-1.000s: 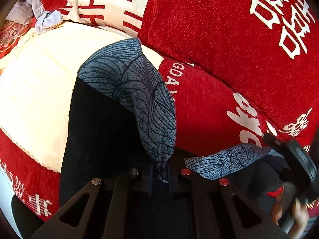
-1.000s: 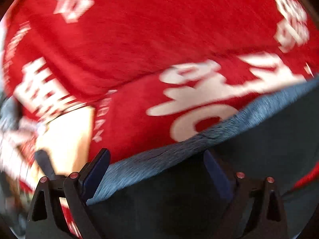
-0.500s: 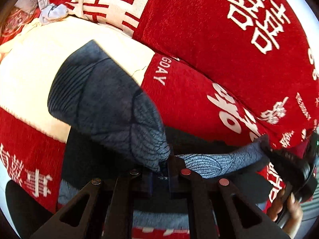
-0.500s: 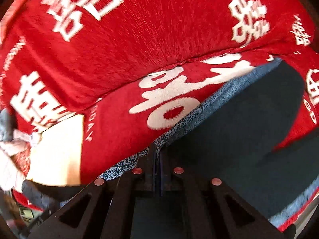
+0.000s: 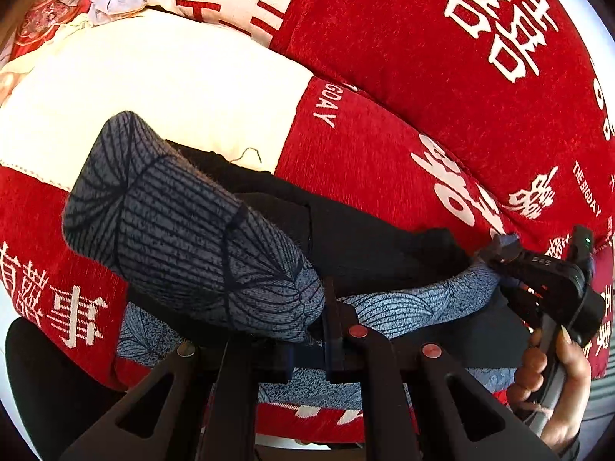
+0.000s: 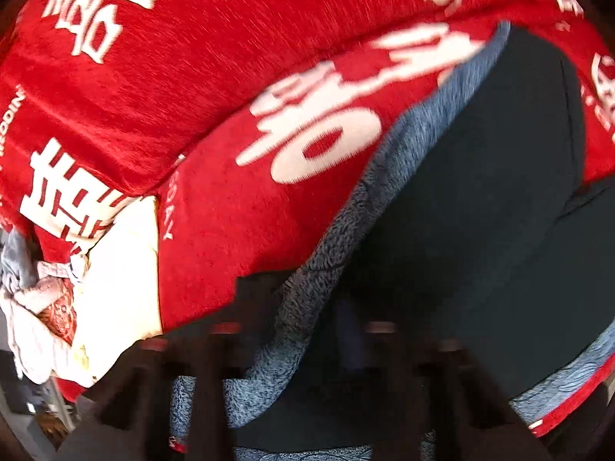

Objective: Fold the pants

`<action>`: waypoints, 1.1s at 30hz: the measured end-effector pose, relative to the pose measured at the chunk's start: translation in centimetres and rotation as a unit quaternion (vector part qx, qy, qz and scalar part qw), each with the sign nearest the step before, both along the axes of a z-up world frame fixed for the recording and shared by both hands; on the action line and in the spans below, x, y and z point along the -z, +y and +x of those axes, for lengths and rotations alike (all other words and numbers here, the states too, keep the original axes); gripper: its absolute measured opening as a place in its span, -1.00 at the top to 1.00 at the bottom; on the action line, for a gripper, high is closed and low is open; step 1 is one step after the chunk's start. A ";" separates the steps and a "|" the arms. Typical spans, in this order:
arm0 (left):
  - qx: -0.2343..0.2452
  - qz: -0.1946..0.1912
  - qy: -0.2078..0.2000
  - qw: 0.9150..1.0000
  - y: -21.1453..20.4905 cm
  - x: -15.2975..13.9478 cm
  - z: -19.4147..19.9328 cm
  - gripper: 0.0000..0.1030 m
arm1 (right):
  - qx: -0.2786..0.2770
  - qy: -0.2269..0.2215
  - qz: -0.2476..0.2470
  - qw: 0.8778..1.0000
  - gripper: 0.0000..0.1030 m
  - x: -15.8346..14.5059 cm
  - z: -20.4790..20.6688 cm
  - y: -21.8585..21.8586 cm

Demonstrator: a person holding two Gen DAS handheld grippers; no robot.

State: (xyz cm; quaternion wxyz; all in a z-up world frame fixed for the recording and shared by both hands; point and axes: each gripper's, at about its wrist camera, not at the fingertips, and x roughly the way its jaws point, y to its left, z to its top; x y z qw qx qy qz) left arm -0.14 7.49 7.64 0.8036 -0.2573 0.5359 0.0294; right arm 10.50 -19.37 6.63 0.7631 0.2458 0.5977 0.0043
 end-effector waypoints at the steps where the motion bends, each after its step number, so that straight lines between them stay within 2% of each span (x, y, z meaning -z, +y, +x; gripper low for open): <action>1: 0.002 0.001 -0.001 1.000 0.0 0.0 -0.3 0.78 | 0.002 -0.008 0.001 1.000 0.85 -0.3 -0.5 -0.2; 4: 0.010 0.003 -0.005 1.000 0.1 -0.2 -1.4 0.78 | 0.013 -0.060 -0.009 0.998 0.88 -2.9 -3.2 -0.6; 8: 0.019 0.000 -0.005 1.000 0.3 0.4 -3.3 0.78 | 0.032 -0.112 -0.010 0.993 0.88 -5.6 -9.6 -1.5; 12: 0.025 -0.003 0.026 0.999 0.4 3.1 -4.5 0.77 | 0.047 -0.093 -0.015 0.994 0.88 -3.7 -15.3 -2.1; 14: 0.021 -0.014 0.047 0.999 0.7 4.8 -4.9 0.77 | 0.049 -0.076 -0.023 0.996 0.88 -1.7 -16.8 -2.2; 16: 0.021 -0.018 0.045 0.999 0.6 5.4 -4.9 0.72 | 0.053 -0.063 -0.025 0.996 0.89 -0.3 -17.4 -2.3; 17: 0.022 -0.013 0.047 0.999 0.7 5.6 -5.0 0.56 | 0.053 -0.063 -0.024 0.996 0.89 0.0 -17.5 -2.4; 18: 0.018 -0.007 0.053 0.998 0.8 5.7 -5.0 0.21 | 0.047 -0.063 -0.027 0.997 0.89 0.2 -17.5 -2.3; 19: 0.008 0.005 0.067 0.998 1.3 6.0 -5.2 -0.06 | 0.036 -0.066 -0.037 0.996 0.89 0.0 -17.4 -2.0; 20: 0.001 0.010 0.080 0.997 1.8 6.2 -5.5 -0.49 | 0.028 -0.071 -0.046 0.996 0.88 -0.3 -17.3 -1.7; 21: -0.005 0.002 0.090 0.996 2.5 6.6 -6.1 -0.54 | 0.015 -0.077 -0.059 0.995 0.86 -0.8 -17.2 -1.3; 24: -0.028 -0.021 0.108 0.994 4.8 6.9 -8.0 -0.54 | -0.008 -0.093 -0.087 0.992 0.85 -1.8 -17.7 -0.5; 26: -0.037 -0.009 0.087 0.996 5.6 5.1 -8.7 -0.54 | -0.019 -0.104 -0.107 0.989 0.84 -2.2 -18.2 -0.1; 28: -0.026 0.015 0.055 0.998 5.0 2.8 -8.2 -0.54 | -0.023 -0.111 -0.123 0.986 0.84 -2.6 -18.4 0.4; 31: 0.027 0.018 -0.002 0.999 1.5 -0.4 -5.8 -0.54 | -0.027 -0.135 -0.141 0.980 0.84 -3.9 -18.4 0.8; 33: 0.075 0.023 -0.019 0.997 -2.3 -1.1 -3.4 -0.55 | -0.038 -0.148 -0.154 0.976 0.64 -4.6 -18.5 1.0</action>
